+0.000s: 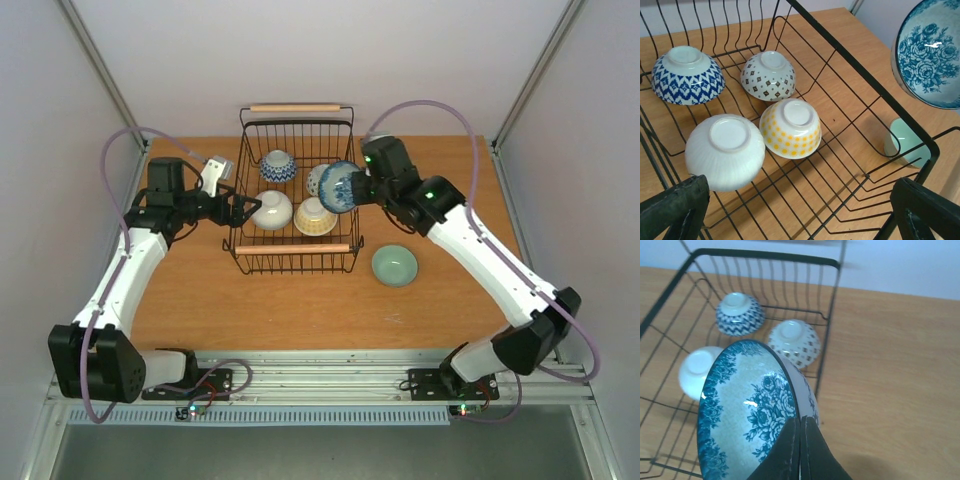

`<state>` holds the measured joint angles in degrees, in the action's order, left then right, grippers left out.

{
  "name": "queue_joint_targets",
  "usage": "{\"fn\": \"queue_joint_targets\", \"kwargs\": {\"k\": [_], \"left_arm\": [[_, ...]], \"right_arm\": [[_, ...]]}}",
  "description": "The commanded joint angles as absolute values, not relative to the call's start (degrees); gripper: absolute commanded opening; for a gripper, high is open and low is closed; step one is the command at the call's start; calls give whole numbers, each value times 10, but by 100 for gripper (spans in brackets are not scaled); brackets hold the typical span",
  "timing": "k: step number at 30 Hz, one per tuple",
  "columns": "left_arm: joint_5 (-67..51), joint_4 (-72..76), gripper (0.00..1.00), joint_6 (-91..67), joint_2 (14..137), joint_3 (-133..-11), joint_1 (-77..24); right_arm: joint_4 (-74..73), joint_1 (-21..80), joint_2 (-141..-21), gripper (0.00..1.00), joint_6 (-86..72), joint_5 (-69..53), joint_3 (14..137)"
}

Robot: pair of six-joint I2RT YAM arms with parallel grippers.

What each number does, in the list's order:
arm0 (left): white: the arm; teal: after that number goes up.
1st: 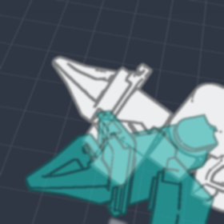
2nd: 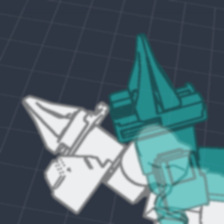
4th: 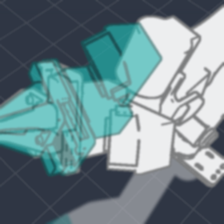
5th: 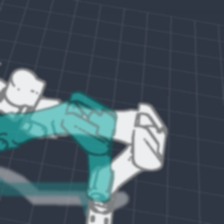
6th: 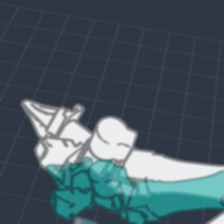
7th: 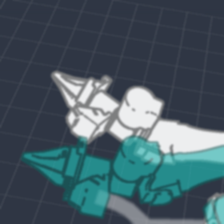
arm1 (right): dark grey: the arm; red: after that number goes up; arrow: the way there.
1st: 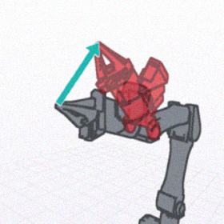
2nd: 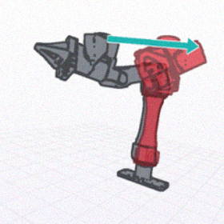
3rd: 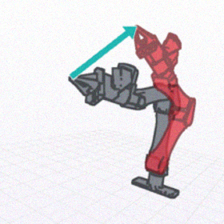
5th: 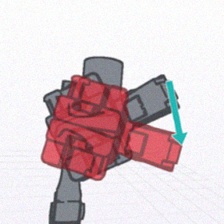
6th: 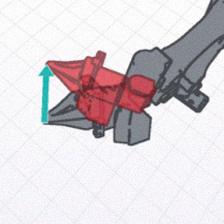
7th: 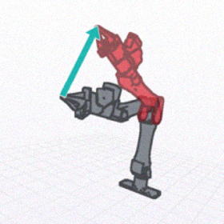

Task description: Load the bowls into the dish rack

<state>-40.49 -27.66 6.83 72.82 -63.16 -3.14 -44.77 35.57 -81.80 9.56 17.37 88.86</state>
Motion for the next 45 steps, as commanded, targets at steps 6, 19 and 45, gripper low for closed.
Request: {"fn": "queue_joint_targets", "kwargs": {"k": [6, 19, 45], "left_arm": [[-369, -289, 99, 85, 715, -651, -43], [-382, -277, 99, 83, 716, -642, -43], [-534, -277, 1, 127, 720, -627, -42]], "right_arm": [[-418, 435, -919, 1, 141, 201, 1016], [-440, 529, -1034, 1, 178, 215, 1154], [-438, 580, -1070, 1, 212, 230, 1194]]}}
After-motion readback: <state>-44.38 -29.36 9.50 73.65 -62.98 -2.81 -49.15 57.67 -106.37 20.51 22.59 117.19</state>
